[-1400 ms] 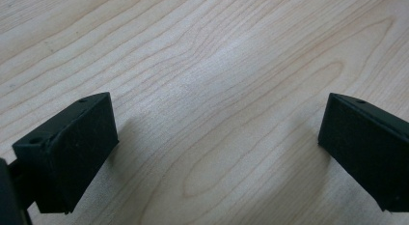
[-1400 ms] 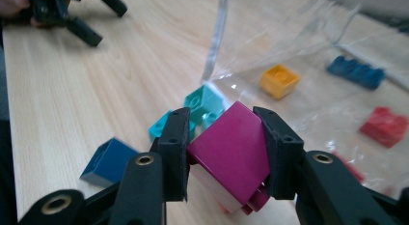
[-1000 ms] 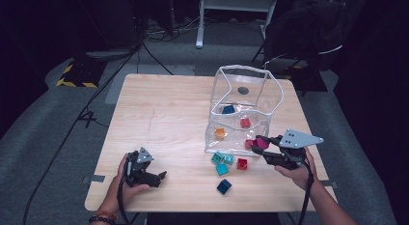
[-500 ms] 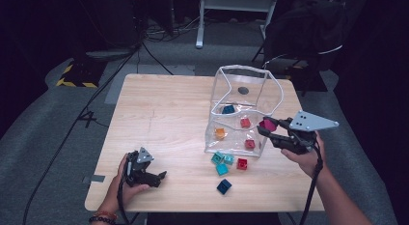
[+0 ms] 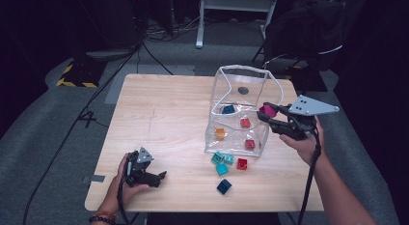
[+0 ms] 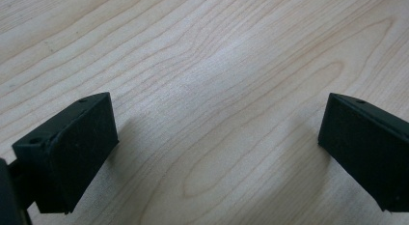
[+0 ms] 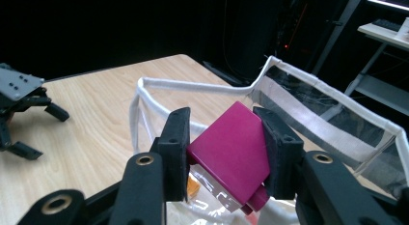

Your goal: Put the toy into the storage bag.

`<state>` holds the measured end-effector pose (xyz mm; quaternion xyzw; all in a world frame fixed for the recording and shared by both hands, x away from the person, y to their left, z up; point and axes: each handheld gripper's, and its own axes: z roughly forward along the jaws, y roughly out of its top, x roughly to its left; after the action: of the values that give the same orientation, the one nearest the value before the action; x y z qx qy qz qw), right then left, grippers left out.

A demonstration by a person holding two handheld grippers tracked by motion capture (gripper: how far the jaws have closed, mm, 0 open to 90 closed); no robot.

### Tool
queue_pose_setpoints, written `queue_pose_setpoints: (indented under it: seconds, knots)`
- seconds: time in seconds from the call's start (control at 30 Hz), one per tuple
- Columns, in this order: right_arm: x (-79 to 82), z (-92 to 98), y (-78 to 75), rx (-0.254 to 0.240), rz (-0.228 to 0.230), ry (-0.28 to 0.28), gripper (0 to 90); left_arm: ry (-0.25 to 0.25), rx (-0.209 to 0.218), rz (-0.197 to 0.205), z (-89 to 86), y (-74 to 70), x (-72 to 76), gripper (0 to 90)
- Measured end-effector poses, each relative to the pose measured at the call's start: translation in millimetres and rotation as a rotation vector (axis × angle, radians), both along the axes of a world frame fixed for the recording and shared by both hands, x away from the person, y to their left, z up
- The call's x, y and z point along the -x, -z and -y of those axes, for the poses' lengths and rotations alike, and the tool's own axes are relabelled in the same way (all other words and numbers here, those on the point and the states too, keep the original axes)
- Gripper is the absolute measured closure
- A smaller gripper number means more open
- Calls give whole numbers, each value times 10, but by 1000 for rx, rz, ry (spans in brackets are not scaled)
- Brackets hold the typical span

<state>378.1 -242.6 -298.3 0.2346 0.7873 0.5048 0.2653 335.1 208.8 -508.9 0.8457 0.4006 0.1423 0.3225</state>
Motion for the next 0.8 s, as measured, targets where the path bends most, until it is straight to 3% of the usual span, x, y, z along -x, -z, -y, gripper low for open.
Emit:
queue_pose_setpoints:
  seconds: [0.27,0.53,0.8]
  knots:
    - [-150,-44,-34,16,3,33,599,0,0,0,0,0,0,5]
    - [-404,-49,23,-5,-46,66,600,0,0,0,0,0,-1,5]
    - [-566,-119,42,20,-60,112,599,0,0,0,0,0,0,5]
